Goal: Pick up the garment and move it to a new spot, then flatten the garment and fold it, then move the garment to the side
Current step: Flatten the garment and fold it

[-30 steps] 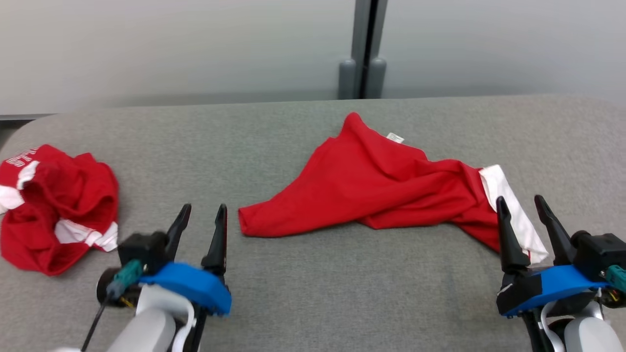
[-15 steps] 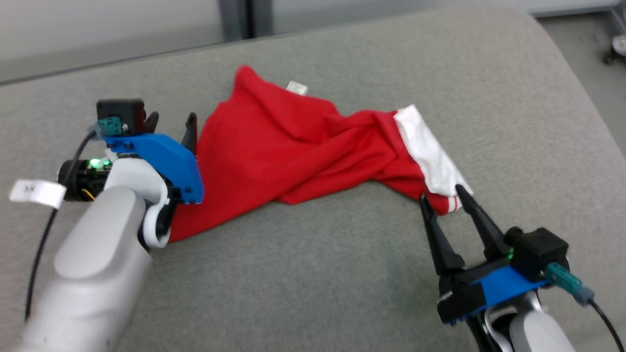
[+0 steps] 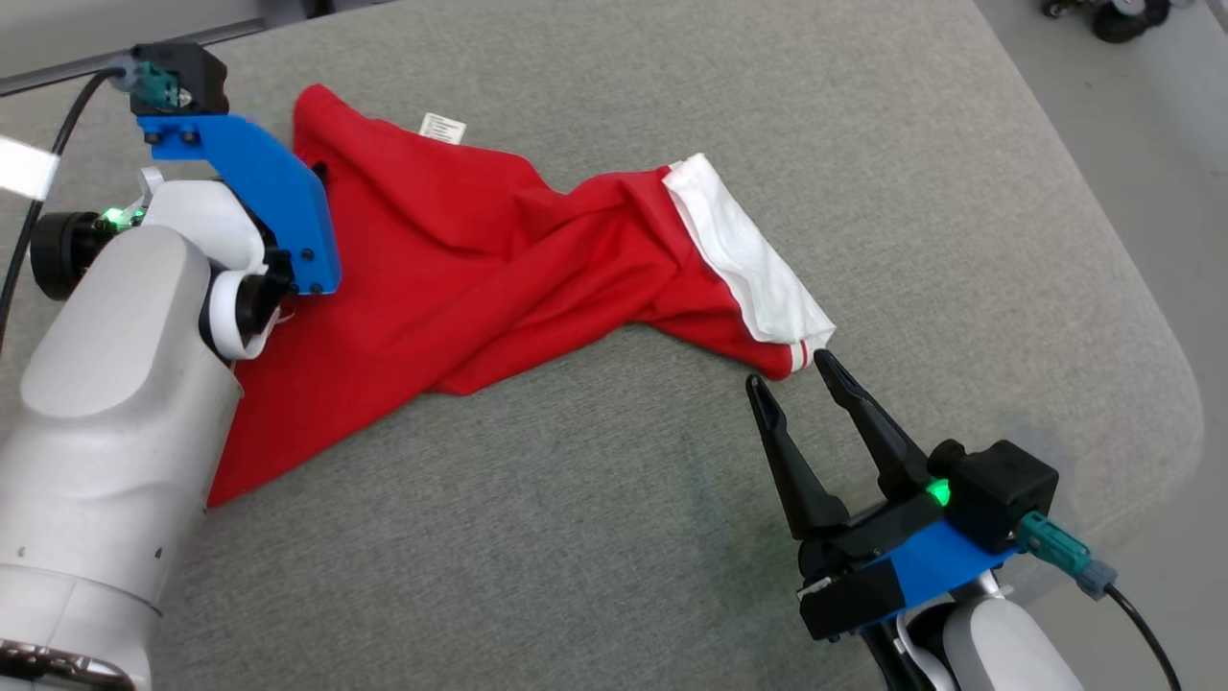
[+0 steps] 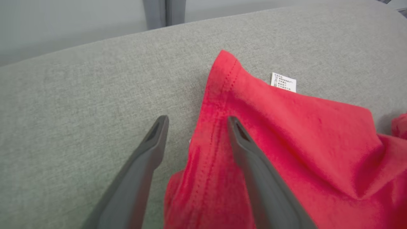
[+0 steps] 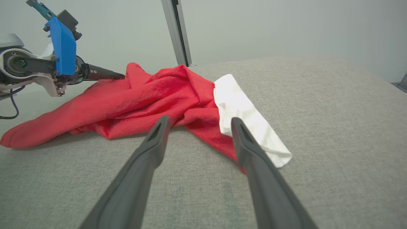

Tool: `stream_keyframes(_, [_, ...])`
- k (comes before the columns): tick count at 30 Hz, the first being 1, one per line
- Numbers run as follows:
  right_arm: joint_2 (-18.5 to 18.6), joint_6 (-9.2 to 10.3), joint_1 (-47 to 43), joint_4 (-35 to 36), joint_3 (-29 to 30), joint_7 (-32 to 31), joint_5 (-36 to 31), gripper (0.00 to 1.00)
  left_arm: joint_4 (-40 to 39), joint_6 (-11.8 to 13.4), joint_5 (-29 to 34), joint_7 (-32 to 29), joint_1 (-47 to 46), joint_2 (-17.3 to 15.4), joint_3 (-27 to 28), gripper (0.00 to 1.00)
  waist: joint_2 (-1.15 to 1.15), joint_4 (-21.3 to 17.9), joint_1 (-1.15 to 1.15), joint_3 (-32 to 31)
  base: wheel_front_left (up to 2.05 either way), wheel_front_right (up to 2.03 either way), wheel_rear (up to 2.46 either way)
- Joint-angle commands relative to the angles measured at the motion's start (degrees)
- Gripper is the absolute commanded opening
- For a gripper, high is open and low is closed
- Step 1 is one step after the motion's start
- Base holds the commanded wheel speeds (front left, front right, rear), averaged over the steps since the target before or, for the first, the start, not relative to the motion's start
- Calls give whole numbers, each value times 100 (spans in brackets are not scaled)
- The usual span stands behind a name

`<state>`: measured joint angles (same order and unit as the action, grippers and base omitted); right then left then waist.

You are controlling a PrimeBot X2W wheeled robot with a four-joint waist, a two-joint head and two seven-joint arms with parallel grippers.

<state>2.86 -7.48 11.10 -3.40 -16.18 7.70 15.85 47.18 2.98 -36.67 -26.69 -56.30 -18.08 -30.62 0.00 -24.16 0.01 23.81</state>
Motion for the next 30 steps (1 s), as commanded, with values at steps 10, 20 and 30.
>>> stream_keyframes(10, [6,-3,169,-62,-58,204,164,100,268,-124,-2,-985,-178,5,-326,69,0,-134,-1,213,0,0,0])
stream_keyframes(20, [6,-3,274,-137,7,227,168,100,-264,-385,384,833,-374,9,-397,0,0,215,-1,38,0,0,0])
stream_keyframes(30, [7,-3,197,-117,189,96,39,100,-720,-929,1019,3263,-349,103,-969,0,0,675,-1,-370,0,0,0])
